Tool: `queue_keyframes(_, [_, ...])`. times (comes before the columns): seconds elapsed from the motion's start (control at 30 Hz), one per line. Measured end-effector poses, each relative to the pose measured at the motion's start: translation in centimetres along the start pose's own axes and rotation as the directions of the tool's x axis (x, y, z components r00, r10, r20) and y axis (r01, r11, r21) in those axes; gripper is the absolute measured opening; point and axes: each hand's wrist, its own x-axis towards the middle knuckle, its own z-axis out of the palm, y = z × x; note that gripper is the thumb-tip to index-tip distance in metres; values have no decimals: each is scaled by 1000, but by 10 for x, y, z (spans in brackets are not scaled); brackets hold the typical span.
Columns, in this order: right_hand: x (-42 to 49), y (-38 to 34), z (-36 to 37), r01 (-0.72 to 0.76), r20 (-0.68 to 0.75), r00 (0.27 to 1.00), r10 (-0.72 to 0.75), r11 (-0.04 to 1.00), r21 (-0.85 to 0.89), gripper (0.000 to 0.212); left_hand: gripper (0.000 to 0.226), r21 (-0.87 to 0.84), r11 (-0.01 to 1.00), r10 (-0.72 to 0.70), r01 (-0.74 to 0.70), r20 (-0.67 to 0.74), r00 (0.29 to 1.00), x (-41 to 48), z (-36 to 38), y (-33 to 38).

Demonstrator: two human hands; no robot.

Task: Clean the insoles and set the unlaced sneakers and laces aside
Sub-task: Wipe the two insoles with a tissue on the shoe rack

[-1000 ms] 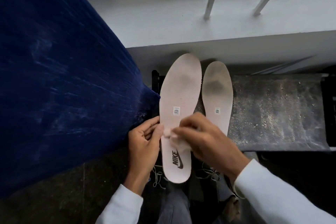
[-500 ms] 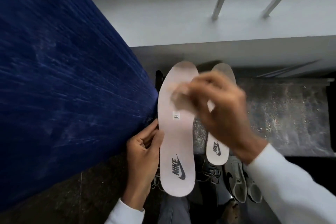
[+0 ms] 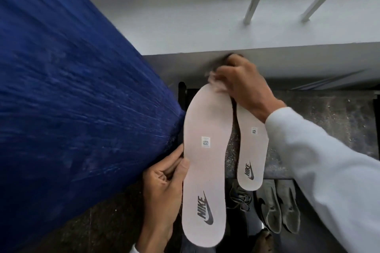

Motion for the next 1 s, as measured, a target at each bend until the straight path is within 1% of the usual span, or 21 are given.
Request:
queue_keyframes(0.07, [-2, -5, -9, -86, -170, 981, 97, 994, 72, 22, 36, 10, 1000, -9, 9, 1, 1000, 0, -1, -1])
queue_keyframes(0.13, [-16, -29, -25, -120, -361, 918, 164, 983, 141, 16, 37, 14, 1000, -18, 18, -20, 1000, 1, -3, -1])
queue_keyframes(0.2, [-39, -59, -37, -65, -454, 882, 126, 987, 147, 12, 38, 18, 1000, -18, 19, -46, 999, 3, -3, 0])
queue_keyframes(0.23, [-54, -72, -40, -19, -429, 898, 94, 984, 177, 11, 38, 14, 1000, -19, 20, -55, 998, 3, -3, 0])
queue_keyframes(0.27, [-69, -81, -40, 48, -354, 935, 28, 978, 205, 12, 38, 12, 1000, -20, 20, -61, 998, 3, -3, 1])
queue_keyframes(0.3, [-82, -86, -37, 128, -246, 967, -71, 966, 223, 16, 38, 9, 1000, -15, 16, -62, 998, 4, -3, 3])
queue_keyframes(0.33, [-90, -87, -32, 193, -125, 978, -168, 954, 228, 21, 37, 4, 1000, -10, 11, -59, 998, 4, -3, 4])
queue_keyframes(0.37, [-95, -85, -25, 242, -22, 970, -243, 946, 216, 27, 37, -4, 1000, -8, 8, -53, 999, 4, -4, 5])
queue_keyframes(0.4, [-96, -78, -18, 262, 32, 961, -274, 943, 205, 32, 37, -10, 1000, -7, 6, -50, 999, 3, -4, 5])
queue_keyframes(0.43, [-91, -69, -11, 250, 38, 964, -262, 948, 196, 32, 37, -14, 1000, -7, 7, -48, 999, 3, -5, 4])
queue_keyframes(0.53, [-62, -39, -2, 141, -18, 990, -140, 978, 154, 19, 38, -17, 1000, -15, 14, -29, 999, 1, -8, 1])
queue_keyframes(0.6, [-41, -23, -5, 38, -57, 998, -32, 993, 112, 19, 37, -10, 1000, -19, 19, -15, 1000, -1, -9, -1])
queue_keyframes(0.63, [-34, -18, -9, 1, -108, 994, 9, 996, 92, 20, 37, -8, 1000, -18, 18, -11, 1000, -2, -9, -2])
queue_keyframes(0.73, [-27, -25, -25, -60, -343, 935, 94, 992, 109, 21, 36, 4, 1000, 13, -13, -14, 1000, -1, -8, -2])
queue_keyframes(0.8, [-34, -42, -33, -77, -438, 888, 140, 984, 159, 16, 37, 36, 998, 46, -45, -37, 998, 2, -7, -3])
queue_keyframes(0.83, [-41, -52, -34, -79, -414, 898, 150, 980, 183, 14, 37, 44, 997, 61, -59, -47, 997, 4, -5, -4])
queue_keyframes(0.87, [-50, -60, -31, -82, -327, 932, 154, 971, 223, 15, 37, 45, 996, 73, -71, -57, 996, 7, -3, -5])
queue_keyframes(0.9, [-61, -69, -25, -99, -192, 969, 156, 955, 279, 19, 37, 43, 996, 85, -82, -68, 994, 9, 0, -5])
queue_keyframes(0.93, [-73, -77, -18, -124, -49, 988, 148, 934, 335, 21, 37, 40, 995, 97, -94, -80, 992, 12, 3, -5])
queue_keyframes(0.97, [-85, -84, -12, -140, 40, 990, 135, 923, 358, 22, 37, 31, 994, 105, -102, -94, 990, 15, 7, -5])
queue_keyframes(1.0, [-97, -90, -6, -144, 81, 989, 123, 926, 350, 25, 37, 16, 994, 106, -105, -106, 989, 19, 10, -5])
